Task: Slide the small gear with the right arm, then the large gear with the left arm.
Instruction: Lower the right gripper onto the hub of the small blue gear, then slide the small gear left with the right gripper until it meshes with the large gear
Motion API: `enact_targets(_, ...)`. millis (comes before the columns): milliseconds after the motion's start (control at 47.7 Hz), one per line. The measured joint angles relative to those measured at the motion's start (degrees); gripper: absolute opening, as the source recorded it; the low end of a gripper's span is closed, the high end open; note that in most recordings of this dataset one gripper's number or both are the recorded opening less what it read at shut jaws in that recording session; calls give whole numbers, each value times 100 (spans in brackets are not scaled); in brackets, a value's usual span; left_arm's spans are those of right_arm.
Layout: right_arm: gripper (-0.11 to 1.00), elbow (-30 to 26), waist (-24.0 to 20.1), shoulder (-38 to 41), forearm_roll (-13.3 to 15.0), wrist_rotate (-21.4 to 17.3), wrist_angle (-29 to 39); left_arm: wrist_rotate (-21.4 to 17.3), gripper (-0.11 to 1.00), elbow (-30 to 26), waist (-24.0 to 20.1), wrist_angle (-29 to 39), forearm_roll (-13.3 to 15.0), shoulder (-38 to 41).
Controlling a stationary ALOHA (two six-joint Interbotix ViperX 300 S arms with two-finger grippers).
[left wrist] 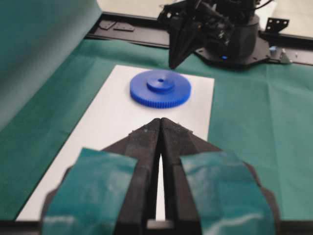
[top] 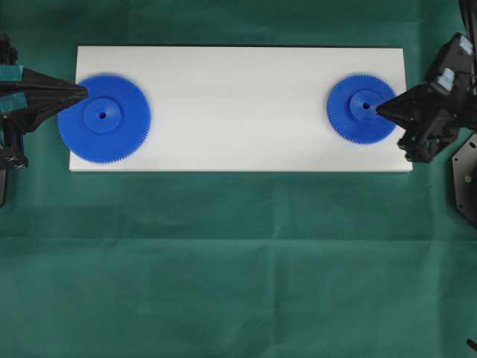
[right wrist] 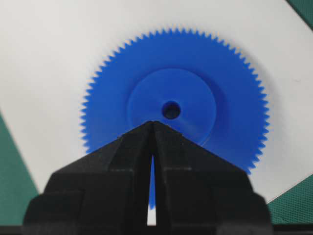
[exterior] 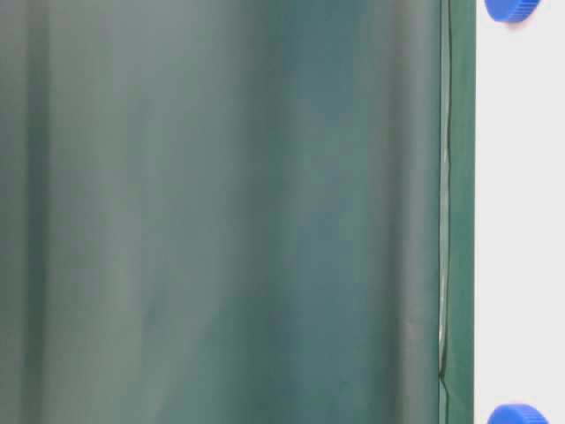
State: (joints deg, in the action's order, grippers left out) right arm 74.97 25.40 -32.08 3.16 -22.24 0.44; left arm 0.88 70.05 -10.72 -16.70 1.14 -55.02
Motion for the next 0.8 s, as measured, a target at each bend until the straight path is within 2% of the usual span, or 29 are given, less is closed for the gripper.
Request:
enact_targets(294,50,-316,114,835,0,18,-237,0,0,88,0,-18,0,0)
enact_targets(797,50,-519,202,1055,0,26,-272,0,0,176,0,-26,0,-35)
